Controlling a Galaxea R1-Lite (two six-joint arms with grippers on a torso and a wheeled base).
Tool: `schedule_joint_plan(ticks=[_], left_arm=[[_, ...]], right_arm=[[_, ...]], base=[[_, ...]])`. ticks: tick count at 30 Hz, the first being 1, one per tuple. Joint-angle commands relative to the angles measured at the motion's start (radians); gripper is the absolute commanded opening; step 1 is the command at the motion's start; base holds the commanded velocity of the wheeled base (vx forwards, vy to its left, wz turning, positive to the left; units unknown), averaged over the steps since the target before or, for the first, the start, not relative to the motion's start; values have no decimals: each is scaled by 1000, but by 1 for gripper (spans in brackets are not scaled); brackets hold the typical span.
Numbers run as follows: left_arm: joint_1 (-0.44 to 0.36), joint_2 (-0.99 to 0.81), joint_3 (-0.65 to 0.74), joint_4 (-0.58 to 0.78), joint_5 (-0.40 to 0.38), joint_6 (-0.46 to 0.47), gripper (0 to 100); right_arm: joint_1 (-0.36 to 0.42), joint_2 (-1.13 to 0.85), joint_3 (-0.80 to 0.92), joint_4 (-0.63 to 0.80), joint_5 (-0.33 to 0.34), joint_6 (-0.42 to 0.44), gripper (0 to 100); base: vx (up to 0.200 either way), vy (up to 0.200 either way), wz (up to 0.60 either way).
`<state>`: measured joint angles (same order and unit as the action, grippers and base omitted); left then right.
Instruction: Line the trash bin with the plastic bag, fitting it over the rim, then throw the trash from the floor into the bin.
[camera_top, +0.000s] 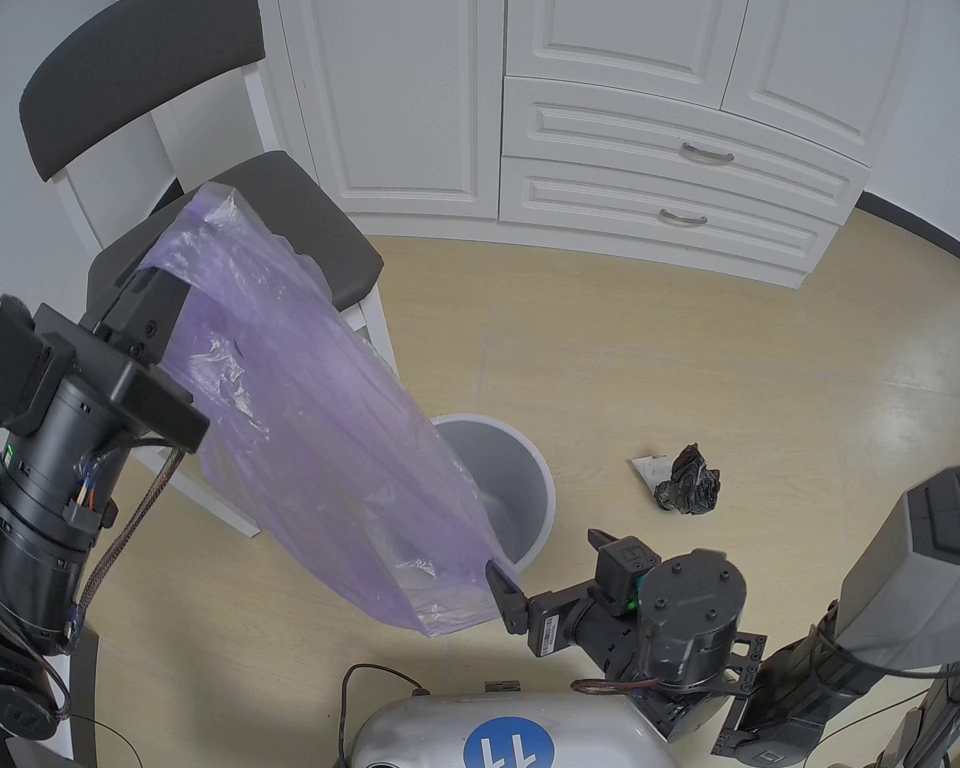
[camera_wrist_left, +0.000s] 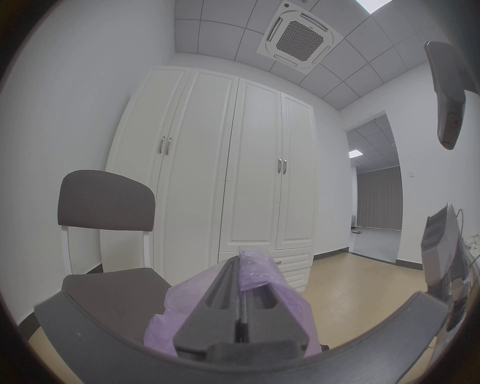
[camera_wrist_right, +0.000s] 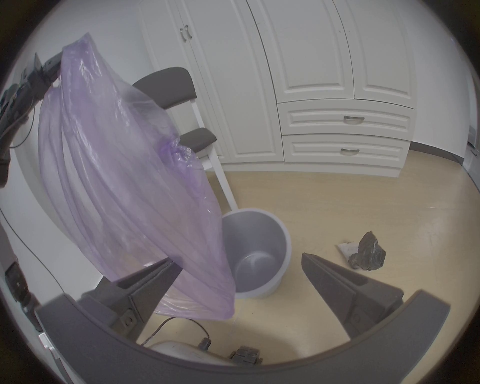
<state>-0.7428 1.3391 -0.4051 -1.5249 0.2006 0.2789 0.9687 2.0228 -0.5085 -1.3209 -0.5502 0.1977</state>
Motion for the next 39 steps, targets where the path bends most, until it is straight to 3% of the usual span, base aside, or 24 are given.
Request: schedule_joint_plan(ticks=[1,20,31,35,39], left_arm=[[-7,6,-11,-1,14,0,0],[-7,5,-18,-1,19,0,0],[-15,-6,-24,-1,19,-1,0],[-15,-11,-24,-1,19,-1,0],[-15,-11,-34,-1,19,-1,0]], right_arm=[[31,76,2,-3,-2,19,100],[94,126,51,-54,41,29,100],[82,171,-18,-103,13,54,100],[35,157,-67,-103,-42,43,100],[-2,111,-67,-104,-50,16,100]], base=[[0,0,0],[0,0,0],[0,0,0],[0,0,0],[0,0,0]])
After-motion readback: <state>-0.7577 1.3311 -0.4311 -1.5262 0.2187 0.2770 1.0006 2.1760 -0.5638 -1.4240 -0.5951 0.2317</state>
